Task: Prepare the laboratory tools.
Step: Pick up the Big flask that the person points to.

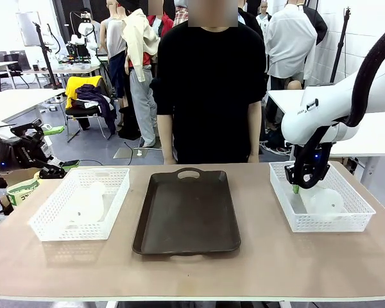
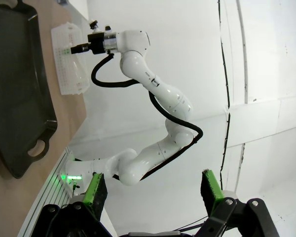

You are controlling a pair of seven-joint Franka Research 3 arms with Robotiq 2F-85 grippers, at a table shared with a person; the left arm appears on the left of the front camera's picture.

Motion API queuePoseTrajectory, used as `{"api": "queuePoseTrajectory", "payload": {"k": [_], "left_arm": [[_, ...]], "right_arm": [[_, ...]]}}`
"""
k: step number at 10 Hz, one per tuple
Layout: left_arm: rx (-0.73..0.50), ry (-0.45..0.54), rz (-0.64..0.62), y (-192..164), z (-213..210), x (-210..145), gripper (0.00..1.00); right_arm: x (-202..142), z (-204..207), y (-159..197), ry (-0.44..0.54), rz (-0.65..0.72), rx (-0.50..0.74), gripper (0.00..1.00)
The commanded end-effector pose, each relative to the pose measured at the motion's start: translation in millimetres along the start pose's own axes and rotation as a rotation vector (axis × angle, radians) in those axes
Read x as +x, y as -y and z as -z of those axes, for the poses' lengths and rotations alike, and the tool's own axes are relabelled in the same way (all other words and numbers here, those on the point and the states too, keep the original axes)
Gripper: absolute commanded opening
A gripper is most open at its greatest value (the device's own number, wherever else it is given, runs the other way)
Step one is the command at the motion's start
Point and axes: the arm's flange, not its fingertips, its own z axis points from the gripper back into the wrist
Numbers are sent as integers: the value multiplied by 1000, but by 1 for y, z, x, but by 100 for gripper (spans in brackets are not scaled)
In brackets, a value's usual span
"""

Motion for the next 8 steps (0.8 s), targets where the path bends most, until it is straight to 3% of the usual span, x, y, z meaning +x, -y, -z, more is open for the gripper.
{"api": "queuePoseTrajectory", "payload": {"k": [1, 8], "left_arm": [[-7, -2, 6, 3, -1, 0, 100], [-7, -2, 6, 3, -1, 0, 100]], "right_arm": [[5, -1, -2, -2, 19, 1, 0], [0, 0, 0, 0, 2, 0, 0]]}}
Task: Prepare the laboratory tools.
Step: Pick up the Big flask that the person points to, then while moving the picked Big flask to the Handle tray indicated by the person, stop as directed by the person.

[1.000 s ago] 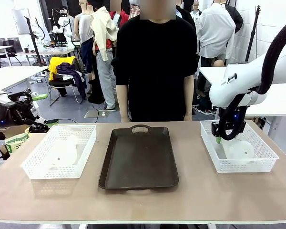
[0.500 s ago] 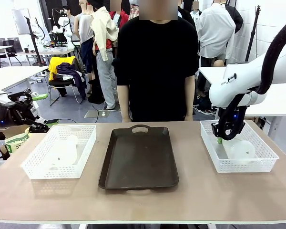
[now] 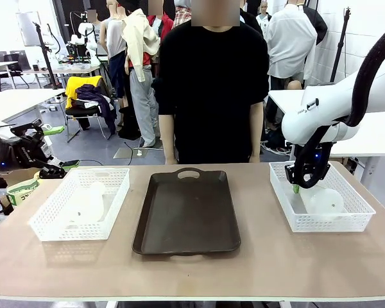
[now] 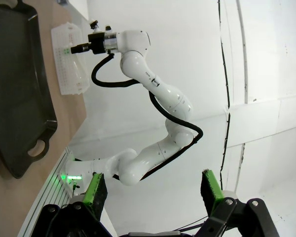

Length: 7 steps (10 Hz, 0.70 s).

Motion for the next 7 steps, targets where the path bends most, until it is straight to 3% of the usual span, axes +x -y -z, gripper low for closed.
{"api": "queuePoseTrajectory", "payload": {"k": [1, 7], "left_arm": [[-7, -2, 6, 3, -1, 0, 100], [-7, -2, 6, 3, -1, 0, 100]], "right_arm": [[0, 1, -1, -2, -2, -1, 0], [0, 1, -1, -2, -2, -1, 0]]}}
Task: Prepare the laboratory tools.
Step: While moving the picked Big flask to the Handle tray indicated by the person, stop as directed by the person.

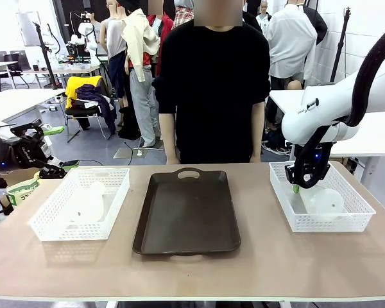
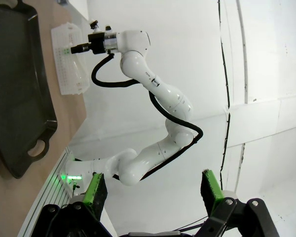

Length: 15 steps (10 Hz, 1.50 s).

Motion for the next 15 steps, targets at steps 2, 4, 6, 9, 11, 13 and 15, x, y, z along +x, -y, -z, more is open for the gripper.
{"api": "queuePoseTrajectory", "payload": {"k": [2, 4, 6, 9, 11, 13, 15], "left_arm": [[-7, -2, 6, 3, -1, 0, 100], [-7, -2, 6, 3, -1, 0, 100], [-7, -2, 6, 3, -1, 0, 100], [-7, -2, 6, 3, -1, 0, 100], [-7, -2, 6, 3, -1, 0, 100], [-7, -2, 6, 3, -1, 0, 100], [-7, -2, 6, 3, -1, 0, 100]], "right_arm": [[0, 1, -1, -2, -2, -1, 0], [-2, -15, 0, -9, 23, -25, 0], [-10, -42, 3, -26, 50, -29, 0], [-25, -81, 7, 30, 70, -7, 0], [-40, -107, 2, 136, 84, -49, 0], [-59, -129, -3, 181, 76, -52, 0], [-75, -141, -6, 220, 44, -32, 0]]}}
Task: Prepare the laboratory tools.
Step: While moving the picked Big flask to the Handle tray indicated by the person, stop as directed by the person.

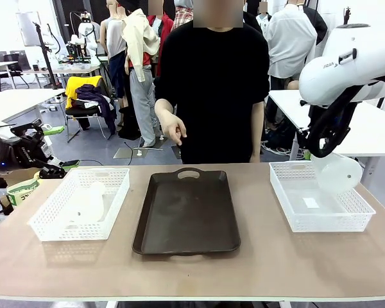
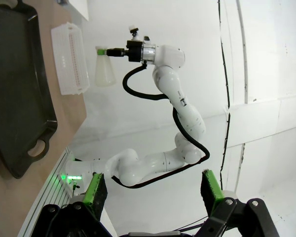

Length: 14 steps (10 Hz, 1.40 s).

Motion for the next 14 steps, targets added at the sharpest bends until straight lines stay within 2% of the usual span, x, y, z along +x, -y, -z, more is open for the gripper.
{"api": "queuePoseTrajectory", "payload": {"k": [1, 2, 3, 9, 10, 14], "left_arm": [[-7, -2, 6, 3, -1, -1, 100], [-7, -2, 6, 3, -1, -1, 100], [-7, -2, 6, 3, -1, -1, 100], [-7, -2, 6, 3, -1, -1, 100], [-7, -2, 6, 3, -1, -1, 100], [-7, -2, 6, 3, -1, -1, 100]], "right_arm": [[-19, 1, -3, 59, 2, -8, 0], [-22, 0, -2, 69, 10, -4, 0], [-8, -4, -2, 18, -3, 0, 0], [-12, -2, -2, 26, -4, 0, 0], [-13, -9, -11, 58, -12, -5, 0], [-15, -48, -58, 74, -68, -5, 0]]}}
